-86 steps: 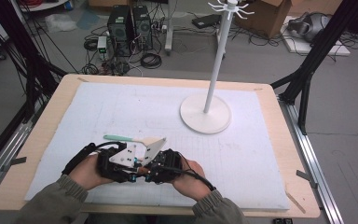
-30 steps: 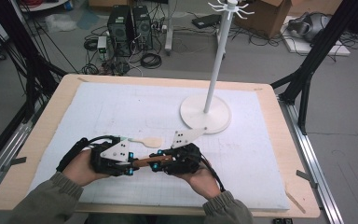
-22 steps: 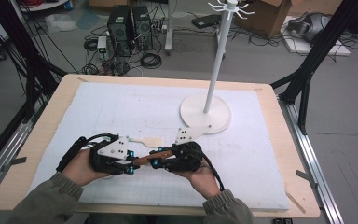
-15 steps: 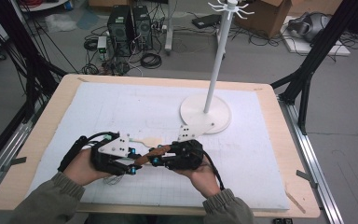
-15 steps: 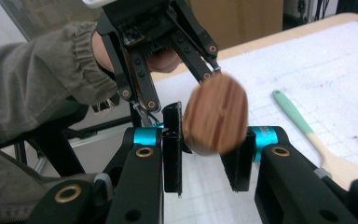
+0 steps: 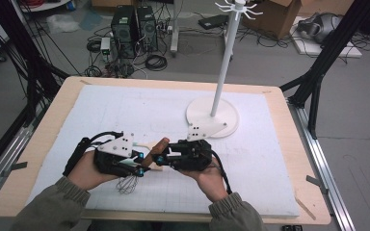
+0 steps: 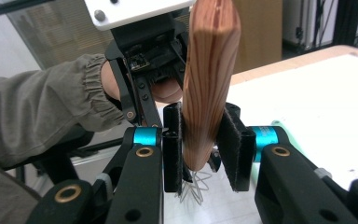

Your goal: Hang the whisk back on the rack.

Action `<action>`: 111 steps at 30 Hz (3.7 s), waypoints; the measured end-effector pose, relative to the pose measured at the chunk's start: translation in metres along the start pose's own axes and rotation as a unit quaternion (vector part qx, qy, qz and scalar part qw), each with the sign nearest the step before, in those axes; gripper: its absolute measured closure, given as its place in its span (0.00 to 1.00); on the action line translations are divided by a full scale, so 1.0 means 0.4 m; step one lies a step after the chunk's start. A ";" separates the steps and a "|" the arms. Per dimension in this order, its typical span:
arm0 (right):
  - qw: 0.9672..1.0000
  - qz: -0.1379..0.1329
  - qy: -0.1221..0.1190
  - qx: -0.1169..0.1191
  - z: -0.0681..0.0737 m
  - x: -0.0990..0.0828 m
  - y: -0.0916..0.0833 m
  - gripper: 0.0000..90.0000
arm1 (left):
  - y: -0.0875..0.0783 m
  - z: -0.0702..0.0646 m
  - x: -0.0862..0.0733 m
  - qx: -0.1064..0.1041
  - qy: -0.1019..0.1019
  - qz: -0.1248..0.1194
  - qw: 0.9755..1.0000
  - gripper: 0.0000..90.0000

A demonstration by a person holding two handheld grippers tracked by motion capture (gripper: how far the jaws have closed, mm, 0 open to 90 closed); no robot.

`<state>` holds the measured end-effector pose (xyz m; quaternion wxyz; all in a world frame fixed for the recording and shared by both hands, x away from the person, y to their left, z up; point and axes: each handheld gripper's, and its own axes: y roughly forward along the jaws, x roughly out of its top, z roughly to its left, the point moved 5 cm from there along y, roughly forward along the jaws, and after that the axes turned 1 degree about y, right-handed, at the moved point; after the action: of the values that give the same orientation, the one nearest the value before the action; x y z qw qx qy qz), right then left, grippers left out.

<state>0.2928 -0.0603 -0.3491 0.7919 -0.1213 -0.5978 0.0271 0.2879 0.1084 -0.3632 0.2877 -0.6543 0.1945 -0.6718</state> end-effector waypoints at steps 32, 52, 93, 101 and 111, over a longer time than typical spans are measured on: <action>0.997 -0.053 -0.029 -0.037 0.007 0.035 0.026 0.79 | -0.002 0.017 0.033 0.026 -0.039 -0.057 0.997 0.82; 0.998 -0.041 -0.031 -0.046 0.003 0.022 0.038 0.80 | -0.003 0.018 0.038 0.027 -0.042 -0.078 0.996 0.80; 0.998 -0.029 -0.020 -0.059 -0.020 0.020 0.021 0.80 | -0.017 0.022 0.015 0.062 -0.063 -0.095 0.992 0.57; 0.997 -0.014 -0.016 -0.069 -0.039 0.019 -0.007 0.80 | -0.037 0.024 -0.012 0.090 -0.070 -0.098 0.989 0.44; 0.996 -0.003 -0.014 -0.089 -0.063 0.026 -0.055 0.80 | -0.055 0.028 -0.060 0.117 -0.091 -0.098 0.984 0.35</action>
<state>0.3177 -0.0838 -0.3408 0.7698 -0.1893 -0.6089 -0.0270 0.2956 0.1417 -0.3668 0.3116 -0.6906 0.0227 -0.6523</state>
